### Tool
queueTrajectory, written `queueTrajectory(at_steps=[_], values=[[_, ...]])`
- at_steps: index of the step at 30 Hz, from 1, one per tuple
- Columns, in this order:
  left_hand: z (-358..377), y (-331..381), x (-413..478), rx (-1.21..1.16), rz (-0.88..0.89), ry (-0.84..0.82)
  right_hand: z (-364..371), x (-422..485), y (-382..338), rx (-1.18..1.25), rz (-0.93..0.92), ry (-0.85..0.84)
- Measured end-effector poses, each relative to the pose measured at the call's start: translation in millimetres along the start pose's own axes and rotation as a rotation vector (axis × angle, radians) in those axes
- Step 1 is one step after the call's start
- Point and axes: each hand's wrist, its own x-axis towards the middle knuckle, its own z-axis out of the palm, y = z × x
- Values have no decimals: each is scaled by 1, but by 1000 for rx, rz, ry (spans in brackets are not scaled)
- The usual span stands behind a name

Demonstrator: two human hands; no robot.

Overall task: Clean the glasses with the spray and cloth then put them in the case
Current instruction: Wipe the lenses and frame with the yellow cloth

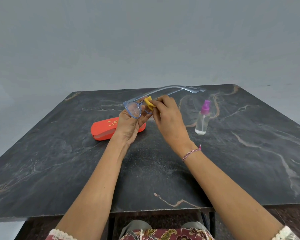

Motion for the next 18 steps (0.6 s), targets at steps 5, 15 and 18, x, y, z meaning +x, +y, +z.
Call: queueTrajectory(at_steps=[5, 15, 18], values=[[-2, 1, 1, -64, 6, 27, -1, -3, -3, 34, 2, -46], [-3, 3, 1, -153, -2, 47, -3, -1, -2, 136, -30, -21], [-2, 2, 2, -167, -26, 40, -6, -1, 0, 133, -28, -20]])
